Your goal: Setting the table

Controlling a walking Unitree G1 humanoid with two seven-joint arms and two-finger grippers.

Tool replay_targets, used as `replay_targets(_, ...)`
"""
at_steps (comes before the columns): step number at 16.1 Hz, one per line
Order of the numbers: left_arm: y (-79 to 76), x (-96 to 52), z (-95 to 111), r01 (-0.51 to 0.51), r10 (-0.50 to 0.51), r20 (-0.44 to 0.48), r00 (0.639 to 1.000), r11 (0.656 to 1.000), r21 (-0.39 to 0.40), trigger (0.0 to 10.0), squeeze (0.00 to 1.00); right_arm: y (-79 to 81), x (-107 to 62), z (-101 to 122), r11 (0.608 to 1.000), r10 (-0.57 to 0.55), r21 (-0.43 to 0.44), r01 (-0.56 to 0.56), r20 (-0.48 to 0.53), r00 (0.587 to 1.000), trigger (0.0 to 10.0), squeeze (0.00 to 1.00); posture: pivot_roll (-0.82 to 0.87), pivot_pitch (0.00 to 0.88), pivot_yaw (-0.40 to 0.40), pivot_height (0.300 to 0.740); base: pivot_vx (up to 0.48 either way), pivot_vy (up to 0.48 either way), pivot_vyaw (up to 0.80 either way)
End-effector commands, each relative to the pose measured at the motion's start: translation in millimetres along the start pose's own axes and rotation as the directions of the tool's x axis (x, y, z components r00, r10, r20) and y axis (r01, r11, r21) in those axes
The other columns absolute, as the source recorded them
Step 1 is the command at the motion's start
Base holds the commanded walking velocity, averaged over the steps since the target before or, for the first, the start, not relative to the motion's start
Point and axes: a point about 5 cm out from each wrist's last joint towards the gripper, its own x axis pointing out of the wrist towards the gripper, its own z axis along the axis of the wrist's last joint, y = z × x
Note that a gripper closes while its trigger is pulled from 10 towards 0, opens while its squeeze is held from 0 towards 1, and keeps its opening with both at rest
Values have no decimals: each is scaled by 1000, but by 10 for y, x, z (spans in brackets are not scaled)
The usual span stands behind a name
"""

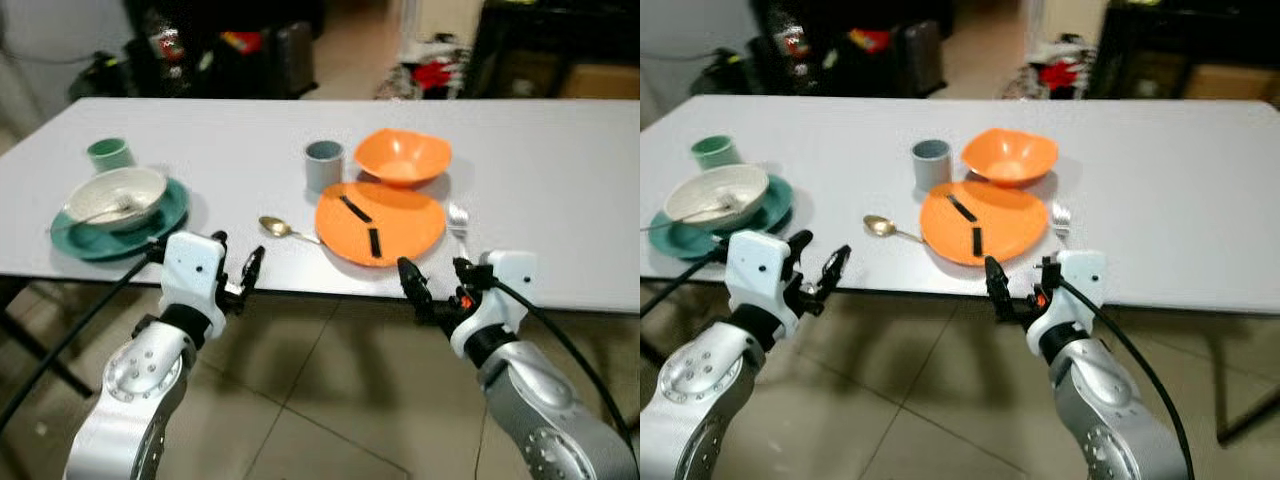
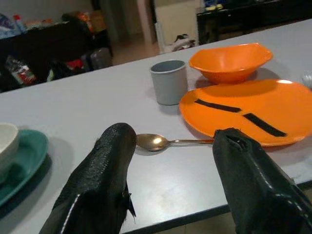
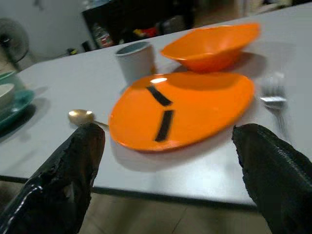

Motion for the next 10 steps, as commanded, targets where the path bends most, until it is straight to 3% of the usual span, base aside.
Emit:
replay_targets(1, 21, -4, 5, -8, 8, -4, 1000, 1000, 10, 10000, 0, -1, 1, -3, 1000, -8, 6, 8, 10, 1000, 10000, 1000, -106, 0, 92, 740, 0, 424, 0)
replay_targets(10, 23, -33, -23, -38, 38, -16, 999, 999, -14, 10000, 0, 29, 63, 61, 999, 42, -17, -42, 45, 998, 10000, 1000, -94, 0, 61, 740, 0, 423, 0)
